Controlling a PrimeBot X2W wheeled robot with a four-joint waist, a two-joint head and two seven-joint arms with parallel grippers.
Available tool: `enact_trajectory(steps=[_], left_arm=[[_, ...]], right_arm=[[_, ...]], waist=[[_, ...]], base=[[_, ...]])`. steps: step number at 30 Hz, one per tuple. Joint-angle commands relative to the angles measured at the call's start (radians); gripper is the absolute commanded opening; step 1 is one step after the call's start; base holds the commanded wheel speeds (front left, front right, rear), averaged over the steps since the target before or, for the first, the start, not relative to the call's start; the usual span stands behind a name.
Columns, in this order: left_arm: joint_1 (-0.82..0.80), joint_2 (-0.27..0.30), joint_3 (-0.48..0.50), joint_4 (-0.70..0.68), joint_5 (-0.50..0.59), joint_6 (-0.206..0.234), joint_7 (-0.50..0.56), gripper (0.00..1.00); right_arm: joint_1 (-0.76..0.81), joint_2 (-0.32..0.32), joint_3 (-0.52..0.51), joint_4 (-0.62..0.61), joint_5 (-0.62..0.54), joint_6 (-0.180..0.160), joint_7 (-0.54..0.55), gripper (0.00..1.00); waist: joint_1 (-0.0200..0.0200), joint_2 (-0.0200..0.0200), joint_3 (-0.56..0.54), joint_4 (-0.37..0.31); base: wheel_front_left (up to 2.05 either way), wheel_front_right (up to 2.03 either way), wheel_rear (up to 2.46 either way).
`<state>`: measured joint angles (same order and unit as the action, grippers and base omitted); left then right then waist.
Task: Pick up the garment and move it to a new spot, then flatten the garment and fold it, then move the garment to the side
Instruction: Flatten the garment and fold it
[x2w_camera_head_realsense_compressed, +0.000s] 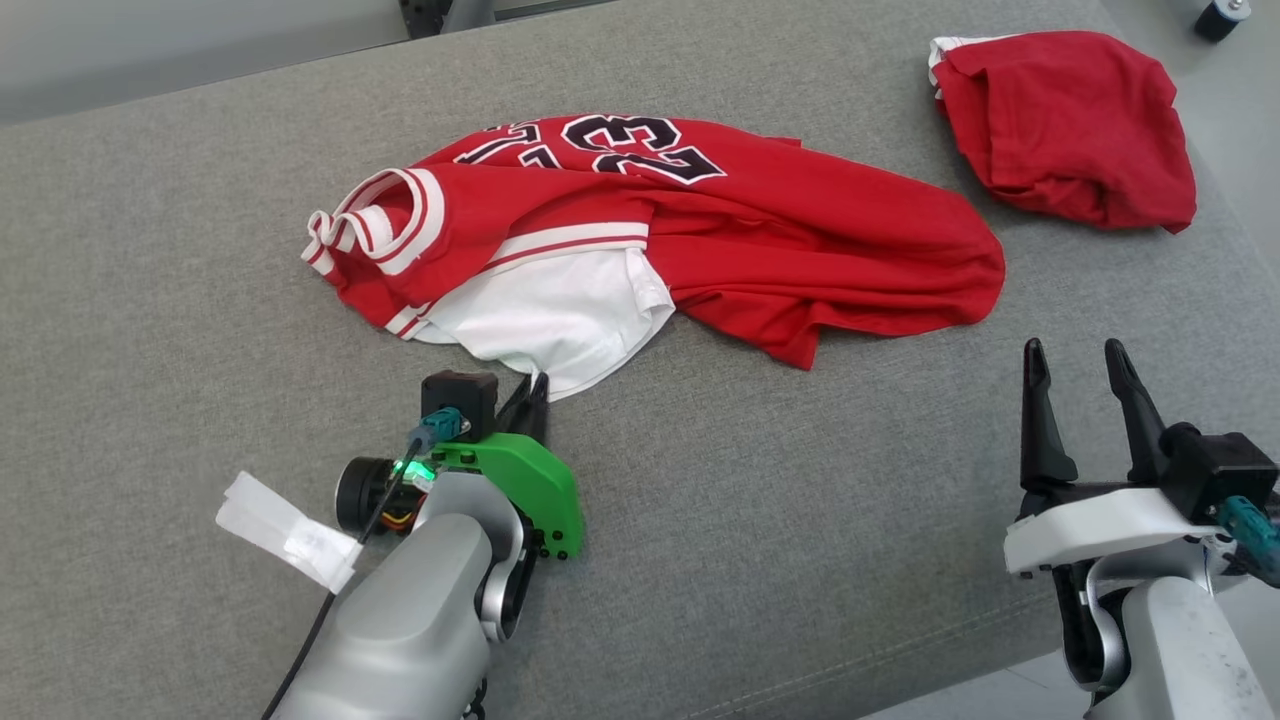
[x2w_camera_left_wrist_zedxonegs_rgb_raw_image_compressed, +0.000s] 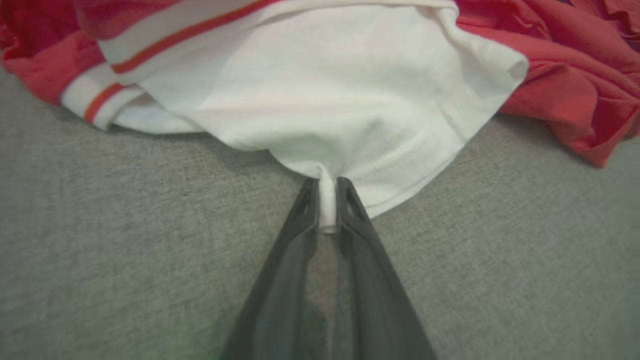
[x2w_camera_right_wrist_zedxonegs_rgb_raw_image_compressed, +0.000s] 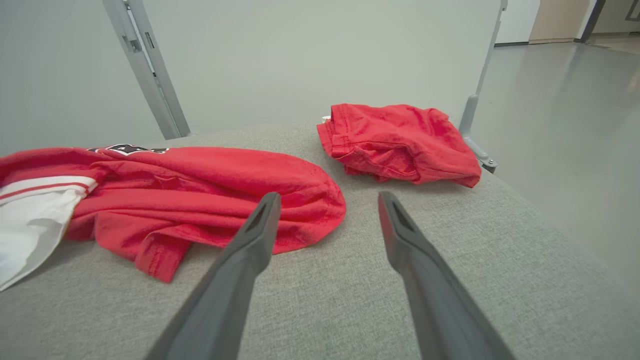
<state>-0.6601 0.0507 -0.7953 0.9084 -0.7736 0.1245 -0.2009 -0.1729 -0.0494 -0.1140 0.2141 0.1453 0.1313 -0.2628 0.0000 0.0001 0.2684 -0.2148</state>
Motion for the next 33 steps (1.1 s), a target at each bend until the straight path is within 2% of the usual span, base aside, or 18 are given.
enact_trajectory(steps=[1,7,15,21,26,33], left_arm=[[0.0,0.002,-0.011,0.02,-0.012,-0.006,-0.021,0.0],[0.017,0.028,0.037,0.004,0.008,0.002,-0.062,0.0],[0.214,0.138,0.255,-0.323,0.123,0.058,-0.064,0.0],[0.4,0.188,0.373,-0.522,0.183,0.09,-0.064,0.0],[0.505,0.221,0.423,-0.607,0.206,0.11,-0.064,0.0],[0.585,0.251,0.433,-0.656,0.231,0.136,-0.064,0.0]], right_arm=[[0.002,-0.002,0.025,-0.024,-0.015,-0.001,-0.004,1.0],[0.041,-0.002,0.09,-0.072,-0.06,-0.001,-0.003,1.0],[0.089,-0.004,0.165,-0.101,-0.085,-0.001,-0.003,1.0],[0.108,-0.033,0.205,-0.103,-0.076,-0.001,-0.003,1.0],[0.12,-0.051,0.218,-0.101,-0.064,-0.001,-0.003,1.0],[0.11,-0.083,0.22,-0.067,-0.032,-0.001,-0.003,1.0]], waist=[[0.0,-0.0001,0.004,0.011],[0.0,-0.0001,-0.003,0.055],[0.0,-0.0001,-0.023,0.167],[0.0,-0.0001,-0.034,0.25],[0.0,-0.0001,-0.041,0.291],[0.0,-0.0001,-0.049,0.318]], base=[[0.0,0.0,0.0],[0.0,0.0,0.0],[0.0,0.0,0.0],[0.0,0.0,0.0],[0.0,0.0,0.0],[0.0,0.0,0.0]])
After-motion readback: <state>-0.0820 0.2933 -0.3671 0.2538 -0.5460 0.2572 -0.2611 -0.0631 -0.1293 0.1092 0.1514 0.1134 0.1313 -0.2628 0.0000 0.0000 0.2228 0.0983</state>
